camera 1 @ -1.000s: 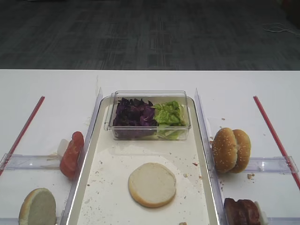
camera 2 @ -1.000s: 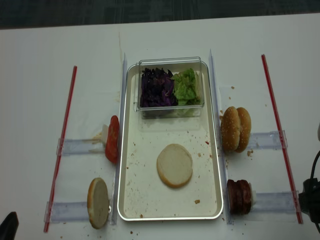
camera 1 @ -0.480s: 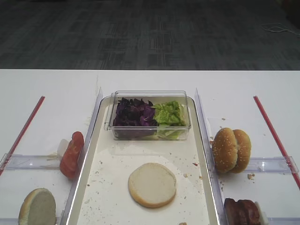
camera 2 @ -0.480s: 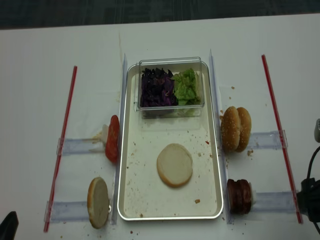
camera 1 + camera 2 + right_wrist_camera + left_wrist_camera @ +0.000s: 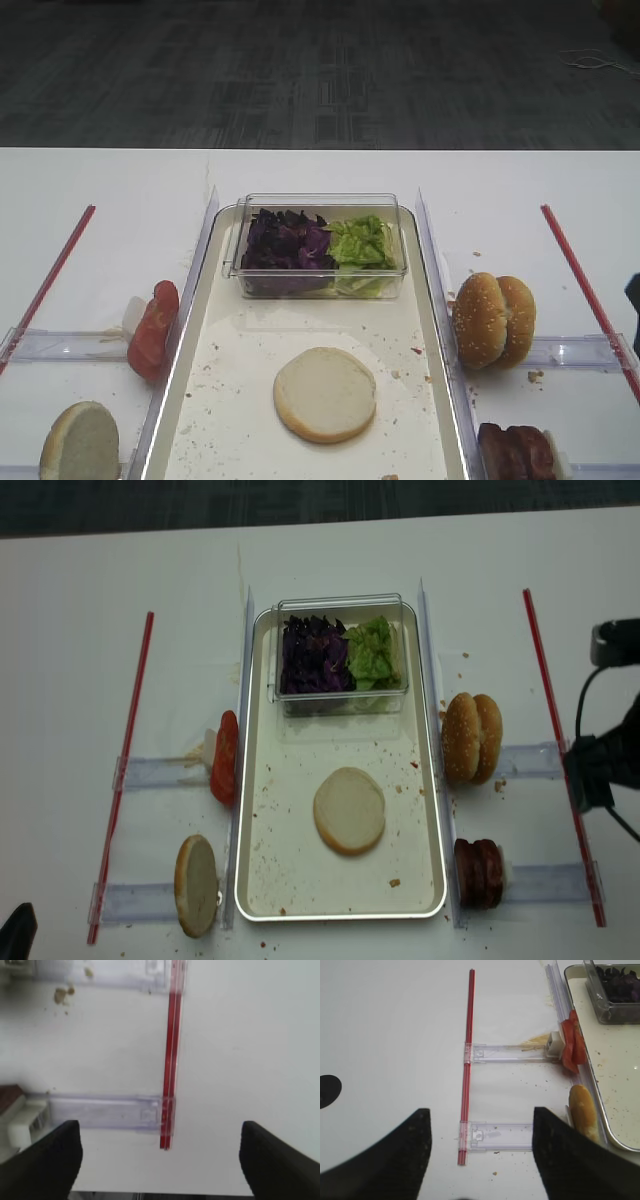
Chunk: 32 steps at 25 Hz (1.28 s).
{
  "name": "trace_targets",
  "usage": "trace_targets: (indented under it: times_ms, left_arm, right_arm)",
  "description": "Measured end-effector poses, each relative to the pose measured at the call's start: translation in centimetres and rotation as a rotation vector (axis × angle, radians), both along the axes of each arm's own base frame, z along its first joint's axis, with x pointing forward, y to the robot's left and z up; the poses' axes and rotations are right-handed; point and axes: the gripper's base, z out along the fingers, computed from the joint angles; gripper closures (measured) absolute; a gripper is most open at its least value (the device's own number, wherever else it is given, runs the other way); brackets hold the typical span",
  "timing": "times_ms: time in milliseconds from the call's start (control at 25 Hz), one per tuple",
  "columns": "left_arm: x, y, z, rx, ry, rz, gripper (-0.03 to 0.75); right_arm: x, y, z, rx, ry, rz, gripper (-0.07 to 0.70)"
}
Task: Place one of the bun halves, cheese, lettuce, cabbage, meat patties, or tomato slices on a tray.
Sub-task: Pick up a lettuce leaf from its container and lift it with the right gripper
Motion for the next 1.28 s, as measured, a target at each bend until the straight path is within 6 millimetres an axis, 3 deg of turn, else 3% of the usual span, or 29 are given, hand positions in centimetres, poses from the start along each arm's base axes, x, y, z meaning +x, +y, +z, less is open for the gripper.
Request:
trace_targets:
  times_ms: [480,760,1040,1280]
  left_arm:
    - [0.0,0.0,0.0,0.0,0.0,0.0,0.278]
    - [0.0,0.0,0.0,0.0,0.0,0.0,0.278]
    - [0.0,0.0,0.0,0.0,0.0,0.0,0.279]
    - [0.0,0.0,0.0,0.0,0.0,0.0,0.279]
  right_arm:
    - [12.9,0.1,-0.2,-0.002,0.015,0.027,-0.032]
    - [18.6,0.2,-1.6,-0.001,0.034,0.032,-0.032]
    - [22.5,0.3,-2.8,-0.001,0.015,0.032,-0.032]
    - [23.7,0.3,-3.6,0.002,0.017,0.012,-0.032]
